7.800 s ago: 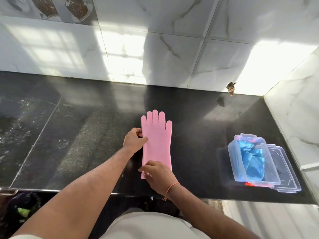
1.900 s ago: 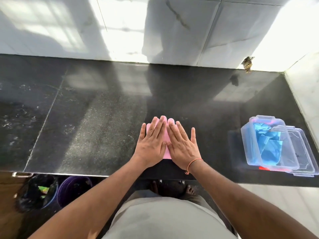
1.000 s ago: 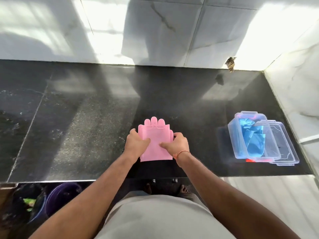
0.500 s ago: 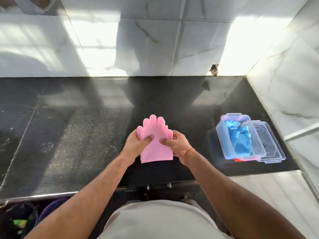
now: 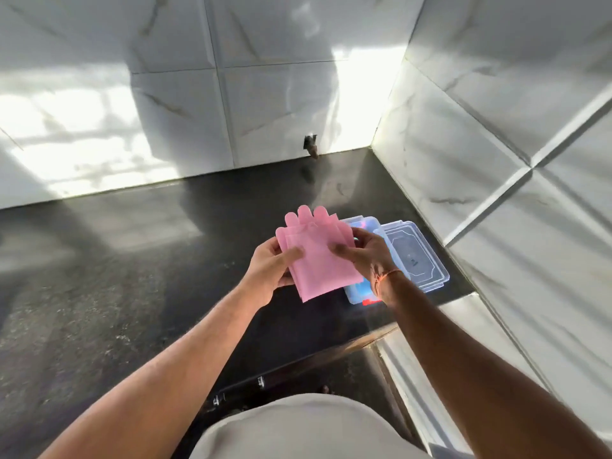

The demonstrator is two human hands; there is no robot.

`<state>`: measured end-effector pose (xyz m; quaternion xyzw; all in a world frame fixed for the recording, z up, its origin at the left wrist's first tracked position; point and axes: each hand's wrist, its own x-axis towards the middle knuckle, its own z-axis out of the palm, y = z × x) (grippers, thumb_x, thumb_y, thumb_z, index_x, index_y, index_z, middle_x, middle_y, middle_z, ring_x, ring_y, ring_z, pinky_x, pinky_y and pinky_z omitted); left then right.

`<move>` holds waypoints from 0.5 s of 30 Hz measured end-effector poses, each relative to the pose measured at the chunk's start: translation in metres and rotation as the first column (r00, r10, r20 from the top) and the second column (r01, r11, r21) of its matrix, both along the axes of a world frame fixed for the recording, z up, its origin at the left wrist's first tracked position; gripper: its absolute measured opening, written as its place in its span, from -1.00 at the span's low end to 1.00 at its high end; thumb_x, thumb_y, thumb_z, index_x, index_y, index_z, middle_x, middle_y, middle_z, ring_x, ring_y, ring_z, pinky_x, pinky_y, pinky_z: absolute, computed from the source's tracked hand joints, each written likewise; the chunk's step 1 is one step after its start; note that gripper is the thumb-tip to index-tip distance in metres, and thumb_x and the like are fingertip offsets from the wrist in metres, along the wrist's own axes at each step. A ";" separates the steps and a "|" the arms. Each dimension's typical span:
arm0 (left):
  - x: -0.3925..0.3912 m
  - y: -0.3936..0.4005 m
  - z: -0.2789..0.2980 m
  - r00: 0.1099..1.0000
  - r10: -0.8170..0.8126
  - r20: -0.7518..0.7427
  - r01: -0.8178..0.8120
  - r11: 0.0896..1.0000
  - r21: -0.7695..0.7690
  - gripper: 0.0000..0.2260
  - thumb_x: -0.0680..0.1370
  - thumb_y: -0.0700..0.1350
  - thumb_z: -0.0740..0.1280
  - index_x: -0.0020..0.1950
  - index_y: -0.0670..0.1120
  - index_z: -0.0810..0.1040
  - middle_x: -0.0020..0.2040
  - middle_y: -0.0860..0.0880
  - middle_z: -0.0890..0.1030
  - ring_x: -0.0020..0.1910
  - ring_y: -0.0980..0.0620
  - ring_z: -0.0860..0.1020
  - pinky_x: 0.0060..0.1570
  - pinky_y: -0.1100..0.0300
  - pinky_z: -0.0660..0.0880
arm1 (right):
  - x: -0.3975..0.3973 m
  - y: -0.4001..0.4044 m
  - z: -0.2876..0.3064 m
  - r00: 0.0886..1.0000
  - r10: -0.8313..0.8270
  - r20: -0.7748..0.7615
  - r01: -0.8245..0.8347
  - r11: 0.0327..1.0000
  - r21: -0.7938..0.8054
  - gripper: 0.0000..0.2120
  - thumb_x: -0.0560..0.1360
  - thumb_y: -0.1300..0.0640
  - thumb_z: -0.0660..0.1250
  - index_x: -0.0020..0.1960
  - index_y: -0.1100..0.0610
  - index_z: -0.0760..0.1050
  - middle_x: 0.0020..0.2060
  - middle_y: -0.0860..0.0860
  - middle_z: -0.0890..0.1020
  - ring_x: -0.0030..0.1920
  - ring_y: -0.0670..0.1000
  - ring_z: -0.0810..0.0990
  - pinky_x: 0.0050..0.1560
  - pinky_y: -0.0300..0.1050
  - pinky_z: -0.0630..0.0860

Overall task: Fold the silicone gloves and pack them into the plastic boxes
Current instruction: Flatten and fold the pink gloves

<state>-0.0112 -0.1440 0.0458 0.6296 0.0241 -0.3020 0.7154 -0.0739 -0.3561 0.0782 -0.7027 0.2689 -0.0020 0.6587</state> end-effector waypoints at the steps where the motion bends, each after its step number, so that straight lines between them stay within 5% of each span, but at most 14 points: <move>1: -0.001 -0.017 0.001 1.000 -0.021 0.016 0.021 1.000 0.011 -0.76 0.64 -0.21 0.46 0.32 -0.08 0.69 0.18 -0.10 0.79 0.13 -0.14 0.78 0.06 -0.20 0.75 | -0.003 -0.017 0.001 1.000 -0.021 0.007 0.021 1.000 0.001 -0.65 0.49 0.33 0.59 0.26 0.27 0.67 0.02 0.15 0.72 -0.06 0.10 0.64 -0.04 -0.13 0.63; 4: -0.004 -0.063 0.003 0.998 -0.046 0.045 0.044 0.998 0.044 -0.77 0.62 -0.19 0.52 0.28 -0.10 0.69 0.15 -0.09 0.79 0.09 -0.11 0.80 -0.08 -0.14 0.77 | -0.010 -0.060 -0.003 0.997 -0.083 -0.005 0.082 0.992 -0.097 -0.66 0.47 0.26 0.63 0.22 0.27 0.69 -0.04 0.10 0.71 -0.10 0.06 0.60 -0.04 -0.14 0.57; 11: -0.007 -0.121 -0.009 0.994 0.001 0.107 -0.025 0.975 0.223 -0.74 0.53 -0.22 0.60 0.17 -0.08 0.66 0.12 -0.11 0.77 0.04 -0.08 0.80 -0.12 -0.16 0.78 | -0.006 -0.114 -0.021 0.995 -0.055 -0.081 0.027 0.951 -0.307 -0.63 0.44 0.18 0.66 0.21 0.16 0.69 0.06 0.13 0.78 -0.03 0.09 0.67 0.24 0.19 0.66; 15: -0.006 -0.129 -0.013 0.945 -0.055 0.321 -0.099 0.890 0.444 -0.72 0.44 -0.06 0.63 0.07 0.12 0.64 0.00 0.13 0.76 0.01 0.07 0.75 -0.05 0.10 0.71 | -0.008 -0.119 -0.029 0.988 -0.001 -0.152 -0.077 0.860 -0.505 -0.67 0.46 0.09 0.58 0.21 0.08 0.70 -0.01 0.00 0.75 0.05 0.14 0.70 0.21 0.11 0.64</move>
